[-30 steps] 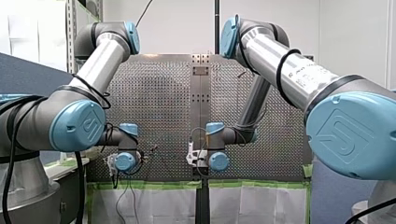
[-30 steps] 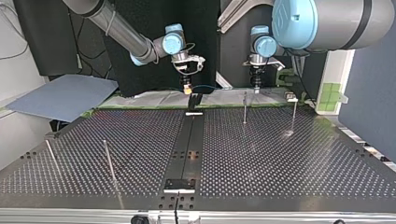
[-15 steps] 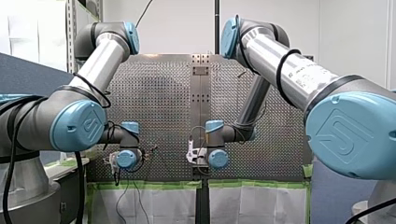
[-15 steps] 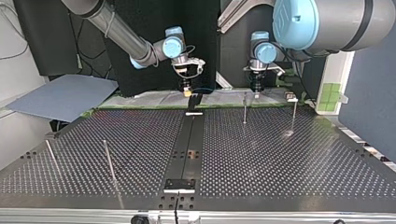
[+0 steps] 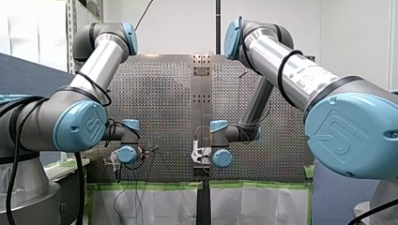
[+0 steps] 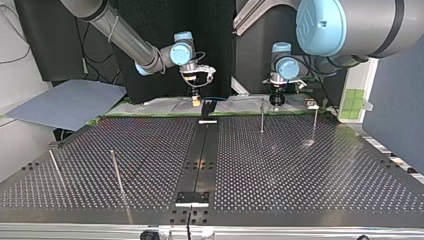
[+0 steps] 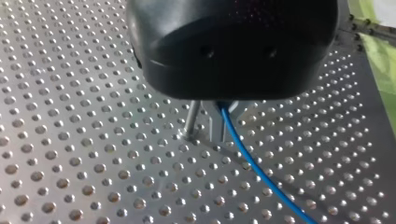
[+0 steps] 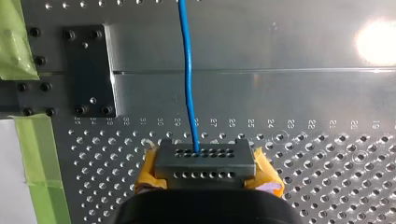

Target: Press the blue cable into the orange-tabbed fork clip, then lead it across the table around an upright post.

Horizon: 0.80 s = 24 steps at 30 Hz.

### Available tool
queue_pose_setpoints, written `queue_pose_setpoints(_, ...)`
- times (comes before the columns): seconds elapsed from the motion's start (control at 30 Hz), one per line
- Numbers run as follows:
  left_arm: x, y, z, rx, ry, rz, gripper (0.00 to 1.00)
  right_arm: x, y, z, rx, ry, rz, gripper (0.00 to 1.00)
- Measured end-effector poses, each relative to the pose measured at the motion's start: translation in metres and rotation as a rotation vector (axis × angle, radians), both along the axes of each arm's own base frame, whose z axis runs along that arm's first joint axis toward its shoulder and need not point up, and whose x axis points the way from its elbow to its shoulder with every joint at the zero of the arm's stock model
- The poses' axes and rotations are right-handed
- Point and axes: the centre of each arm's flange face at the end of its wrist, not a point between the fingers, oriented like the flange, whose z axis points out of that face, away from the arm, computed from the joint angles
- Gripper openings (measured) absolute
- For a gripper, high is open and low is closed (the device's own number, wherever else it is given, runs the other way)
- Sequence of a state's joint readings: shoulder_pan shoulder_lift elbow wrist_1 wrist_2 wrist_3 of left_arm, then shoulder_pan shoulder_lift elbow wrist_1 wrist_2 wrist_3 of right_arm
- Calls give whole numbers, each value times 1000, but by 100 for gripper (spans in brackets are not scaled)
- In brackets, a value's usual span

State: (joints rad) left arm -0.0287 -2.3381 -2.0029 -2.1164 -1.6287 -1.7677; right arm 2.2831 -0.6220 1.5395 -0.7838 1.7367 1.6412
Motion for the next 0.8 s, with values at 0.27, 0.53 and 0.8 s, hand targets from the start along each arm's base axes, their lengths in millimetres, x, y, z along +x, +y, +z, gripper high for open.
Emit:
queue_pose_setpoints(0.27, 4, 9, -1, -24, 33, 0, 0, -2, -3, 0, -3, -1, -6, 0)
queue_pose_setpoints(0.53, 17, 12, 4, -54, 36, -23, 0, -3, -4, -2, -6, -4, -9, 0)
queue_pose_setpoints(0.8, 20, 14, 5, -82, 39, -30, 0, -3, -8, -3, -12, -13, -12, 0)
